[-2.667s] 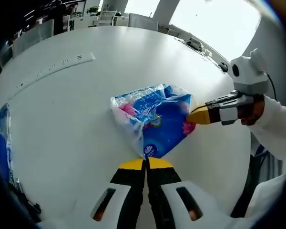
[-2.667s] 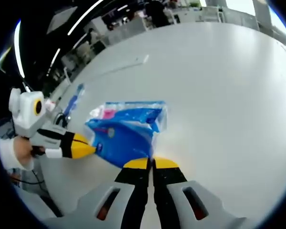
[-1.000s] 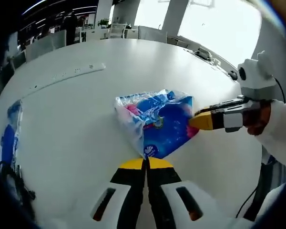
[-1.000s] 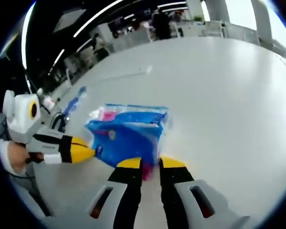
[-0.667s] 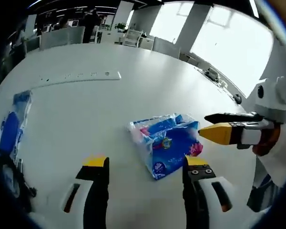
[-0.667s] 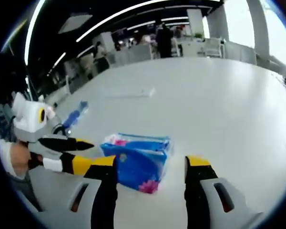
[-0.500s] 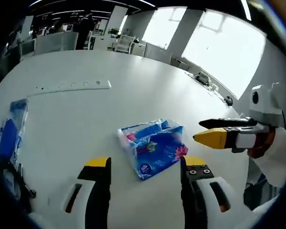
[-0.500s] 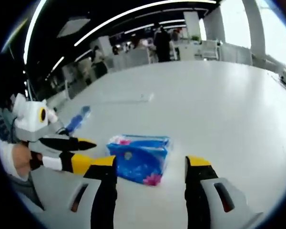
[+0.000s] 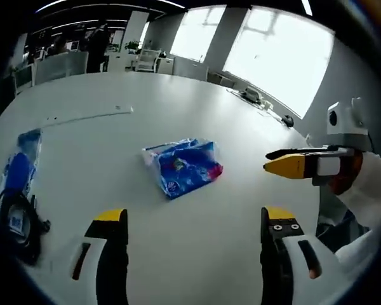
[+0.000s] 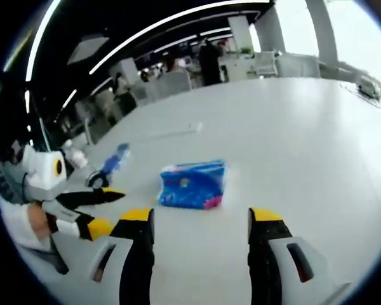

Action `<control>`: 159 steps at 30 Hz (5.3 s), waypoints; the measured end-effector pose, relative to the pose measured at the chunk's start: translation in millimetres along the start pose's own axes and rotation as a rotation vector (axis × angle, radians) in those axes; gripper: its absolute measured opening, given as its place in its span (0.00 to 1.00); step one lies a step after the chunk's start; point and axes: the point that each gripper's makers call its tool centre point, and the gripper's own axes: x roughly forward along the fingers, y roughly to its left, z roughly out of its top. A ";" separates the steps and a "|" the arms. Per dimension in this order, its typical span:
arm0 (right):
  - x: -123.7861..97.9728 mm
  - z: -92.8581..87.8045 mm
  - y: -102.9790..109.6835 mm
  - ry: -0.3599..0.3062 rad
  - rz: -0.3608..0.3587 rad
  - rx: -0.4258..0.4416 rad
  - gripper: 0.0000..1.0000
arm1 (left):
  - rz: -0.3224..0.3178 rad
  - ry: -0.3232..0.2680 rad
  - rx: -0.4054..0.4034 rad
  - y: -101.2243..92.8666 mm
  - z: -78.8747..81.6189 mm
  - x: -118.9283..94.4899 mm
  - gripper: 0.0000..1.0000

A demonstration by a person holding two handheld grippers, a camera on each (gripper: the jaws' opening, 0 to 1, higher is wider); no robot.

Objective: Arrange the tabletop items into an orderly group along one side of the table until the central work area is clear of visible clutter.

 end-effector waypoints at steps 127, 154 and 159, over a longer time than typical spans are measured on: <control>4.9 -5.5 113.5 0.116 0.371 0.455 0.41 | 0.190 0.064 0.848 21.7 10.7 -71.3 0.03; 17.0 -21.1 146.6 0.195 0.413 0.385 0.08 | 0.062 0.078 1.021 -29.0 -15.4 -63.8 0.10; 11.6 -16.7 131.5 0.153 0.407 0.436 0.08 | 0.039 0.016 0.649 -16.5 -9.8 -66.1 0.29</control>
